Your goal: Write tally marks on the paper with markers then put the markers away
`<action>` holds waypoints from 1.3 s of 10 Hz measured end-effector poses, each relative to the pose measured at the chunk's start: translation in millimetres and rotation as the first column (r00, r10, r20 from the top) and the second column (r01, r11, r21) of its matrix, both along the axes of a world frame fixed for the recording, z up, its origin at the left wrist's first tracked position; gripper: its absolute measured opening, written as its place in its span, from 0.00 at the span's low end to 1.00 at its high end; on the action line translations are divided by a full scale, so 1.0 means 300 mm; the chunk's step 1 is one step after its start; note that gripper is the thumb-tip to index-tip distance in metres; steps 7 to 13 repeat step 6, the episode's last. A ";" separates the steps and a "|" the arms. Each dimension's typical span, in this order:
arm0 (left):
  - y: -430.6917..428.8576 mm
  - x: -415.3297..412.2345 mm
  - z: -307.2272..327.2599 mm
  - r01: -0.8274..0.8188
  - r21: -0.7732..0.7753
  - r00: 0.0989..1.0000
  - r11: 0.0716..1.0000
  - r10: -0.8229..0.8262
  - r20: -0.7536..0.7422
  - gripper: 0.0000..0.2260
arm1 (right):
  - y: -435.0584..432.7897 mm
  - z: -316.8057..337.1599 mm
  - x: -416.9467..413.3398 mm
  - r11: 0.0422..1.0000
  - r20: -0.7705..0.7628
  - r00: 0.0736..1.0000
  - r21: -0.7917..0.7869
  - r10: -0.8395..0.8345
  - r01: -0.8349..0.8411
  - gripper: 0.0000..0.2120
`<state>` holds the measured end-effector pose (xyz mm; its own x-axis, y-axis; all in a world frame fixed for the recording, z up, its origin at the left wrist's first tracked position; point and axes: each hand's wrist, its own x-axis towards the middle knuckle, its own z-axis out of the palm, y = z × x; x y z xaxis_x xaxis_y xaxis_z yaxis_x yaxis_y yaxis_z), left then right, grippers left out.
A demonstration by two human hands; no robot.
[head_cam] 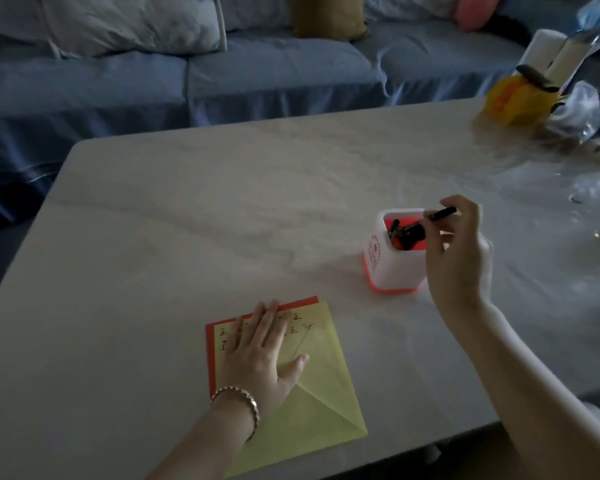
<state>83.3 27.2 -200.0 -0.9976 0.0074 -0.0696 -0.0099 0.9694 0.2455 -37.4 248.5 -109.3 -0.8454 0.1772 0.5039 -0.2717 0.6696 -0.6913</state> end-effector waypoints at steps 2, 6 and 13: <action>-0.003 -0.001 -0.003 -0.002 -0.003 1.000 1.000 0.002 -0.004 0.30 | 0.013 -0.041 -0.028 0.987 -0.149 0.987 0.158 0.064 -0.040 0.11; -0.014 -0.023 -0.003 -0.010 0.151 1.000 0.988 0.009 0.005 0.27 | -0.172 0.097 0.118 0.856 0.458 0.819 0.202 0.346 -0.475 0.08; -0.014 -0.023 -0.003 -0.010 0.151 1.000 0.988 0.009 0.005 0.27 | -0.172 0.097 0.118 0.856 0.458 0.819 0.202 0.346 -0.475 0.08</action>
